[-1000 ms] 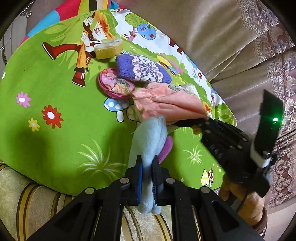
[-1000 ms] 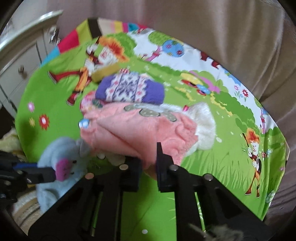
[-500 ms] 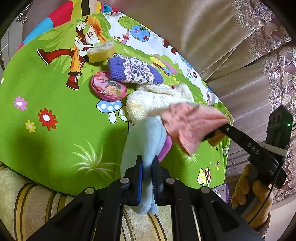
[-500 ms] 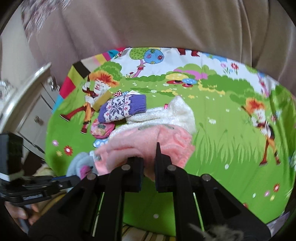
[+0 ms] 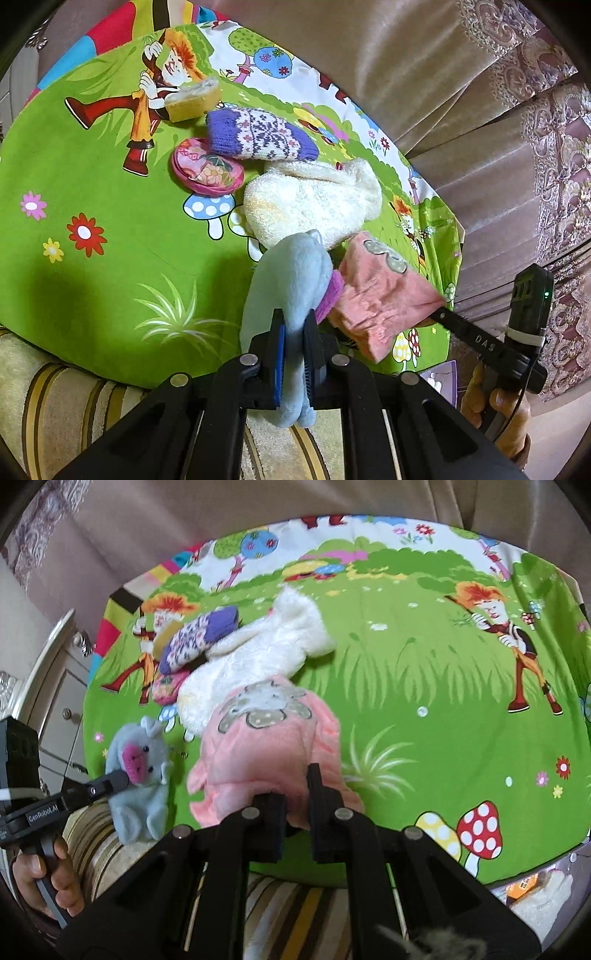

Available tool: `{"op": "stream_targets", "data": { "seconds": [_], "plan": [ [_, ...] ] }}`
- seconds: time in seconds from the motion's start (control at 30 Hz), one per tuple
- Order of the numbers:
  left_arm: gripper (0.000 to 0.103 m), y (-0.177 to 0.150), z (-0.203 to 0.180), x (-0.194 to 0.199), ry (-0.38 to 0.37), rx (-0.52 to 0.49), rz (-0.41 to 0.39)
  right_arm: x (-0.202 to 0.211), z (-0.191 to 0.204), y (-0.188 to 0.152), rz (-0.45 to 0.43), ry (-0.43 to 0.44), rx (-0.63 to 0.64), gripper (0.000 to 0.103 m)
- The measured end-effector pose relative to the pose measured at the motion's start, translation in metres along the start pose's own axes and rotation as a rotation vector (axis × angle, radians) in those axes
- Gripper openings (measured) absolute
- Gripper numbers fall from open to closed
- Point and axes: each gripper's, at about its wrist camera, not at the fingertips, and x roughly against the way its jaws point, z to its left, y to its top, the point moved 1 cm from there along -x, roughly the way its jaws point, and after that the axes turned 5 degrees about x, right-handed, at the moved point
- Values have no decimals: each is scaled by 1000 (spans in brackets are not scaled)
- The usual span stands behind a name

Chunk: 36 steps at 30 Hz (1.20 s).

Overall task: Organize soft objects
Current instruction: 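Grasp the pink fleece garment with the right tool while the left tool holds the blue plush, then carry the blue plush and pink garment into the box and release both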

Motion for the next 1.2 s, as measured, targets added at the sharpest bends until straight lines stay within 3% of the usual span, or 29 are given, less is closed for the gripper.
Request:
{"op": "stream_targets", "data": {
  "seconds": [0.27,0.6,0.87,1.2],
  "plan": [
    [9,1,-10,6,-11,-24,-18,46,-15,2,-142,-40,-37,10],
    [9,0,-33,17,-23,-71,-40,99,-42,-19,-238,-80,-103,10],
    [9,-15,-74,11,-60,-153,-10,132,-60,-45,-267,-149,-119,10],
    [9,-60,-150,-16,-122,-302,92,171,-93,-93,-274,-247,-185,10]
  ]
}}
